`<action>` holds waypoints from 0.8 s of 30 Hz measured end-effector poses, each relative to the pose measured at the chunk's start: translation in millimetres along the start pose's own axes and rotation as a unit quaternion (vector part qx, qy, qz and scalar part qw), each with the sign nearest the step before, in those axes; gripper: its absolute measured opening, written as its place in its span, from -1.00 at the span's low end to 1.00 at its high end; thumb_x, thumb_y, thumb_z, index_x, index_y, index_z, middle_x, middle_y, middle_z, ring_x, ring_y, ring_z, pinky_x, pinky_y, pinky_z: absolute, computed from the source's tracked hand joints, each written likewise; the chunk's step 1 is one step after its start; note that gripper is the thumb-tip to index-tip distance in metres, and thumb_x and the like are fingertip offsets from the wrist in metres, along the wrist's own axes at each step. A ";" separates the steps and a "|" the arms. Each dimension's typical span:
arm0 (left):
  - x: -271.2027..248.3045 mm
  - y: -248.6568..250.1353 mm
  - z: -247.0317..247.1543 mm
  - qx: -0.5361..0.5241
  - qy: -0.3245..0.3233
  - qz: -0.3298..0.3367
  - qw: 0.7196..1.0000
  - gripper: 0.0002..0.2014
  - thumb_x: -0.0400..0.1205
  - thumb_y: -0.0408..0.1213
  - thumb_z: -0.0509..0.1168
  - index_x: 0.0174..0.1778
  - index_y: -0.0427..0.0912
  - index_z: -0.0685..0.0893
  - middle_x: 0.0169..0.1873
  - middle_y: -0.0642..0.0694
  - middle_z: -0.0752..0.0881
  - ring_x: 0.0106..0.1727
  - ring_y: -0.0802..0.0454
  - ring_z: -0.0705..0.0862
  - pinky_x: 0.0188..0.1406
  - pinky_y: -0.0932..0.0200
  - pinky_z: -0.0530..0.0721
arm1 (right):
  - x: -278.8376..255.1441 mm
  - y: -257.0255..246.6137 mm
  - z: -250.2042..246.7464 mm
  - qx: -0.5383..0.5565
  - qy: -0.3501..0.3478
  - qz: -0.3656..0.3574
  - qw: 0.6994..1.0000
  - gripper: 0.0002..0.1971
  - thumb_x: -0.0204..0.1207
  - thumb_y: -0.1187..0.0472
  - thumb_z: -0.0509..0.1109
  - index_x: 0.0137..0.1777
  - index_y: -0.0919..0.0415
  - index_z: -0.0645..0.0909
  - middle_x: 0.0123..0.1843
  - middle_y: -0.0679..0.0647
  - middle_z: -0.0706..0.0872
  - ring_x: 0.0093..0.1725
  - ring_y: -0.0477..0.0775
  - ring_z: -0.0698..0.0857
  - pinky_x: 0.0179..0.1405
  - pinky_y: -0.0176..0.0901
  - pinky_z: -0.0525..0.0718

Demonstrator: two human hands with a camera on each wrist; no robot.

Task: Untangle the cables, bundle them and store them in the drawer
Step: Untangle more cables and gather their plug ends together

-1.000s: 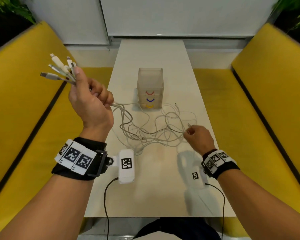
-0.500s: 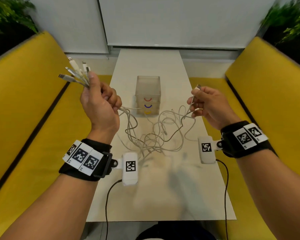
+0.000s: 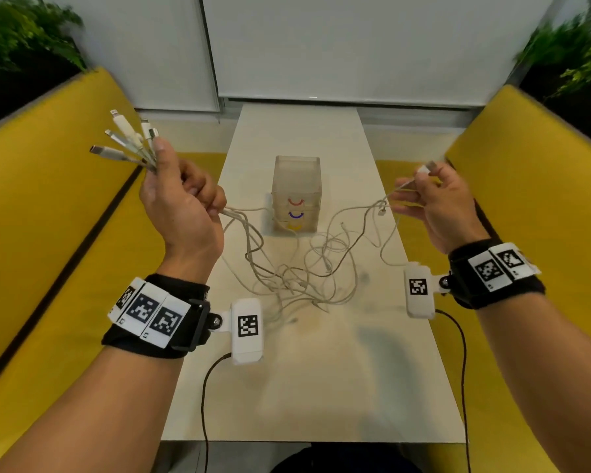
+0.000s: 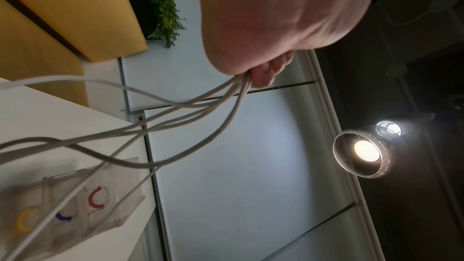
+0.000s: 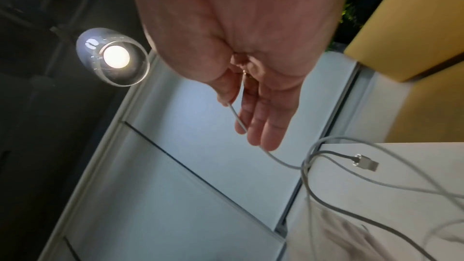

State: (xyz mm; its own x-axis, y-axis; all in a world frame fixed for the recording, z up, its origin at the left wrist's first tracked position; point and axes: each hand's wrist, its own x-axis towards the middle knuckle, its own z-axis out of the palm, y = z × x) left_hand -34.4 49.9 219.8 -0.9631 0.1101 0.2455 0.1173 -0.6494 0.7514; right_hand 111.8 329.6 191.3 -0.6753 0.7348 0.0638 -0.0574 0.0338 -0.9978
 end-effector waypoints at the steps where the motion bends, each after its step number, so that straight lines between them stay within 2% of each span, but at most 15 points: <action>1: 0.8 1.7 -1.3 0.001 0.004 0.003 1.000 -0.53 0.85 -0.03 0.10 -0.41 -0.07 0.35 -0.51 -0.02 0.21 -0.54 0.08 0.17 -0.58 0.16 0.19 | 1.8 5.7 -3.5 -0.003 0.012 0.009 1.000 -0.87 0.80 0.17 0.19 0.26 0.15 0.49 0.18 0.28 0.79 0.01 0.21 0.82 0.08 0.17 0.83; 5: 4.3 5.7 -3.6 -0.001 0.018 0.010 1.000 -0.53 0.86 -0.05 0.09 -0.41 -0.06 0.34 -0.52 0.00 0.22 -0.55 0.08 0.16 -0.60 0.16 0.18 | 8.1 27.4 -14.5 -0.024 0.040 0.042 0.998 -0.85 0.83 0.12 0.12 0.23 0.10 0.50 0.21 0.24 0.80 0.20 0.28 0.81 0.25 0.23 0.77; 8: 7.9 7.5 -6.4 -0.001 0.023 0.015 1.000 -0.54 0.85 -0.05 0.09 -0.41 -0.05 0.33 -0.51 -0.01 0.20 -0.54 0.08 0.14 -0.60 0.16 0.18 | 7.4 35.2 -21.8 -0.048 0.046 0.052 0.996 -0.72 0.84 0.08 0.07 0.41 0.13 0.46 0.23 0.14 0.79 0.25 0.14 0.78 0.29 0.13 0.73; 9: 9.1 8.1 -7.8 -0.001 0.025 0.016 1.000 -0.54 0.85 -0.04 0.09 -0.40 -0.06 0.32 -0.50 -0.02 0.20 -0.54 0.07 0.13 -0.60 0.15 0.18 | 6.4 36.7 -24.1 -0.056 0.040 0.055 0.996 -0.73 0.85 0.07 0.06 0.42 0.10 0.46 0.24 0.10 0.78 0.29 0.11 0.75 0.30 0.12 0.71; 11: 11.1 9.0 -10.4 -0.001 0.030 0.018 0.999 -0.54 0.85 -0.04 0.09 -0.40 -0.06 0.31 -0.49 -0.03 0.19 -0.53 0.06 0.12 -0.59 0.15 0.17 | 4.8 40.0 -27.3 -0.072 0.021 0.059 0.995 -0.78 0.84 0.05 0.06 0.30 0.01 0.50 0.26 0.04 0.77 0.35 0.09 0.69 0.36 0.15 0.65; 16: 14.7 10.6 -14.7 0.006 0.046 0.029 0.998 -0.54 0.85 -0.04 0.10 -0.40 -0.05 0.29 -0.47 -0.07 0.16 -0.51 0.03 0.10 -0.59 0.17 0.17 | 3.9 40.0 -31.4 -0.109 0.034 0.001 0.993 -0.71 0.83 0.02 0.09 0.36 0.10 0.53 0.34 0.05 0.75 0.38 -0.04 0.68 0.46 0.10 0.60; 19: 12.8 9.0 -14.4 0.013 0.045 0.025 0.999 -0.54 0.84 -0.03 0.11 -0.40 -0.05 0.30 -0.48 -0.06 0.18 -0.51 0.04 0.11 -0.58 0.17 0.16 | 1.6 28.7 -26.2 -0.106 0.037 -0.052 0.992 -0.82 0.81 0.01 0.15 0.10 -0.02 0.58 0.18 0.03 0.83 0.25 -0.04 0.76 0.34 0.06 0.66; 22: 7.0 3.0 -11.4 0.023 0.023 0.015 0.999 -0.55 0.83 -0.02 0.13 -0.39 -0.04 0.32 -0.50 -0.03 0.20 -0.52 0.05 0.12 -0.58 0.15 0.15 | -4.4 16.6 -12.8 -0.071 -0.019 -0.078 0.994 -0.80 0.78 0.08 0.23 -0.05 0.05 0.61 -0.18 0.06 0.81 -0.16 0.04 0.80 0.02 0.02 0.75; 24: 1.5 -3.4 -7.7 0.032 0.004 -0.002 0.999 -0.56 0.82 -0.04 0.14 -0.40 -0.05 0.32 -0.50 -0.03 0.20 -0.52 0.05 0.12 -0.57 0.14 0.15 | -9.6 11.3 -0.5 -0.034 -0.066 -0.070 0.995 -0.78 0.78 0.18 0.24 -0.10 0.13 0.63 -0.33 0.10 0.69 -0.39 0.08 0.66 -0.24 0.07 0.72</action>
State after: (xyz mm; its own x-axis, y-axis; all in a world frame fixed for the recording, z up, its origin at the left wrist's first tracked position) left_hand -38.0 46.5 212.9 -0.9653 0.1070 0.2384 0.1288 -0.5990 0.7904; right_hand 118.0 323.3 179.4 -0.7553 0.6240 0.2003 -0.1118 0.1785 -0.9776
